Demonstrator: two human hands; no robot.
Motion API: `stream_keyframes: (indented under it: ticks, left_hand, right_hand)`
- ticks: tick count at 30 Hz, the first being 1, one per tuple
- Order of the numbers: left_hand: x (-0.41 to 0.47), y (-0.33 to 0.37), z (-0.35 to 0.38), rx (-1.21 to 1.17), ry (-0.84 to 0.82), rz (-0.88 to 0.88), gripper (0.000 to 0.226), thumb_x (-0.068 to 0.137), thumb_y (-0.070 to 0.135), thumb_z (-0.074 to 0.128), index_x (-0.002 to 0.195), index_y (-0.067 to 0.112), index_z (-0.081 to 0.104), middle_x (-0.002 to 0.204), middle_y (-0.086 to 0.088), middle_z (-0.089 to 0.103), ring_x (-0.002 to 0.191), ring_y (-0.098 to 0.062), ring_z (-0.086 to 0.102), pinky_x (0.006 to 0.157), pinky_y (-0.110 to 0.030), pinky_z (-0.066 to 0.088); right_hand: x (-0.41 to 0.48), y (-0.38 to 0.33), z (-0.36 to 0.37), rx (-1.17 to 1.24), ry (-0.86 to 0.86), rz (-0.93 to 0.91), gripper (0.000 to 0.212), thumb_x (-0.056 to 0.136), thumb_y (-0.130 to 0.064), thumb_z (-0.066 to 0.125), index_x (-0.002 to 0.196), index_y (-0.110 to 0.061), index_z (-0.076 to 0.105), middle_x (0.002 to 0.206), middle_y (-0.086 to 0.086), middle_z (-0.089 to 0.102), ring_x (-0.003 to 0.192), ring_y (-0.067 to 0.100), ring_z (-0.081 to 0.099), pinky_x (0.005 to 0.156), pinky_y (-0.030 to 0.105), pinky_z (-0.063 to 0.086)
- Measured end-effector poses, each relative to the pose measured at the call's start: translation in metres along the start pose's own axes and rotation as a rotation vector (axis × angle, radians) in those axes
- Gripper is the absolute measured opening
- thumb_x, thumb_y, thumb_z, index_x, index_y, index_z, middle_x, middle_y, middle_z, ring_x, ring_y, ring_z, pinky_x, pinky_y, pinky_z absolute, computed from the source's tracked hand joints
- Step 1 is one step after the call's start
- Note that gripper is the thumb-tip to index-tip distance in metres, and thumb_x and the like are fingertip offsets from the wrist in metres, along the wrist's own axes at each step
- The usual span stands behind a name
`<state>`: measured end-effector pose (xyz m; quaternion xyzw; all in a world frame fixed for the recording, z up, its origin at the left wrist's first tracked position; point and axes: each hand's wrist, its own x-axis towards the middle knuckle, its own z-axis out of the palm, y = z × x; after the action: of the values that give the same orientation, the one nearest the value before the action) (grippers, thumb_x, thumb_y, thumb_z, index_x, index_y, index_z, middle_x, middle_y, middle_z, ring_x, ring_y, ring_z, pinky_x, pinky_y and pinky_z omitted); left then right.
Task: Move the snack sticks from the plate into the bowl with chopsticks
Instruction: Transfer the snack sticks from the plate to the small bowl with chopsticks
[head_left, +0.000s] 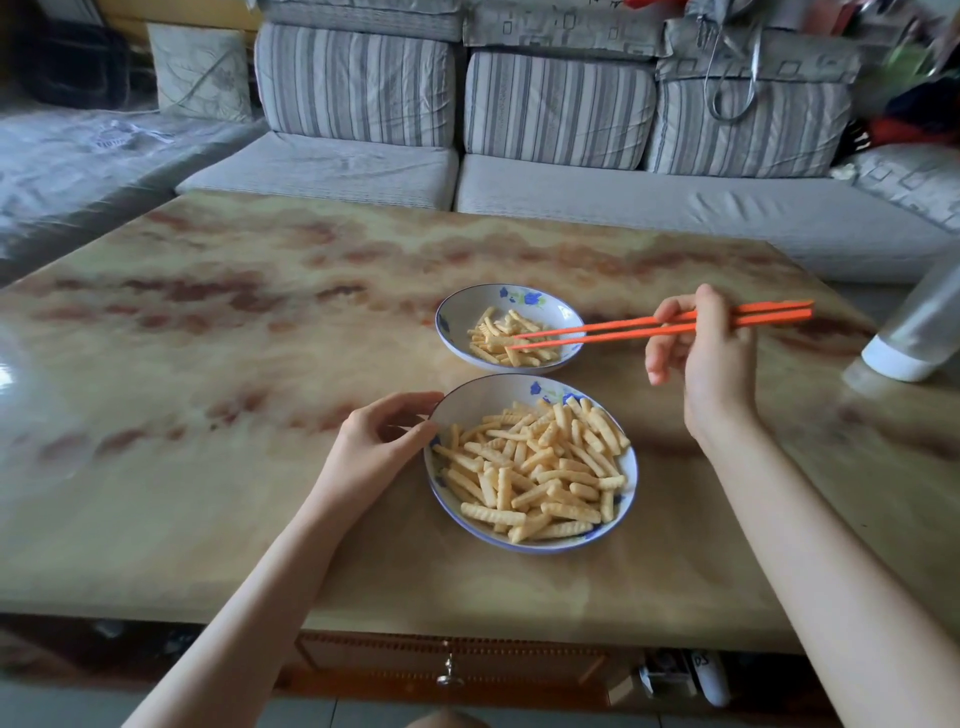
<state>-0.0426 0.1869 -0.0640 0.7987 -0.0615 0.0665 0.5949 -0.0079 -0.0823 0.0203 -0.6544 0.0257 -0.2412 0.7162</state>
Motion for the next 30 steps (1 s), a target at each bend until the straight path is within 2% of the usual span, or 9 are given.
stream_keyframes:
  ticks: [5,14,18,23,30]
  left_hand:
    - [0.0,0.0,0.0,0.004,0.002,0.001,0.03,0.073,0.026,0.061,0.1,0.035,0.072,0.095,0.013,0.074,0.09,-0.01,0.07,0.085,-0.023,0.054]
    - [0.0,0.0,0.0,0.008,0.006,-0.007,0.033,0.073,0.027,0.061,0.104,0.031,0.073,0.096,0.012,0.074,0.091,-0.009,0.068,0.084,-0.019,0.053]
    - [0.0,0.0,0.0,-0.002,0.0,-0.006,0.033,0.073,0.026,0.061,0.104,0.031,0.073,0.097,0.011,0.074,0.093,-0.012,0.069,0.085,-0.021,0.053]
    - [0.0,0.0,0.0,0.001,-0.003,-0.006,0.034,0.073,0.027,0.061,0.105,0.028,0.073,0.098,0.008,0.075,0.094,-0.013,0.069,0.086,-0.024,0.054]
    - [0.0,0.0,0.0,0.006,-0.004,-0.017,0.035,0.073,0.027,0.061,0.106,0.026,0.073,0.098,0.008,0.074,0.095,-0.014,0.069,0.088,-0.026,0.053]
  right_hand:
    - [0.017,0.002,0.012,-0.02,0.073,-0.012,0.044,0.102,-0.023,0.029,0.066,-0.01,0.051,0.034,0.001,0.048,0.03,0.016,0.041,0.036,0.019,0.032]
    - [0.013,0.007,0.004,-0.05,0.038,-0.02,0.044,0.103,-0.025,0.03,0.068,-0.01,0.053,0.037,0.002,0.051,0.031,0.017,0.042,0.037,0.02,0.033]
    - [0.002,-0.001,-0.005,-0.044,-0.041,0.003,0.044,0.102,-0.024,0.031,0.067,-0.009,0.054,0.036,0.004,0.048,0.03,0.019,0.039,0.038,0.021,0.03]
    - [-0.014,-0.018,-0.01,-0.079,-0.224,0.044,0.045,0.103,-0.024,0.029,0.069,-0.007,0.054,0.037,0.007,0.047,0.031,0.02,0.037,0.037,0.02,0.029]
    - [-0.024,-0.029,-0.01,-0.211,-0.382,0.078,0.046,0.104,-0.024,0.029,0.071,-0.004,0.054,0.036,0.009,0.046,0.03,0.02,0.034,0.034,0.018,0.027]
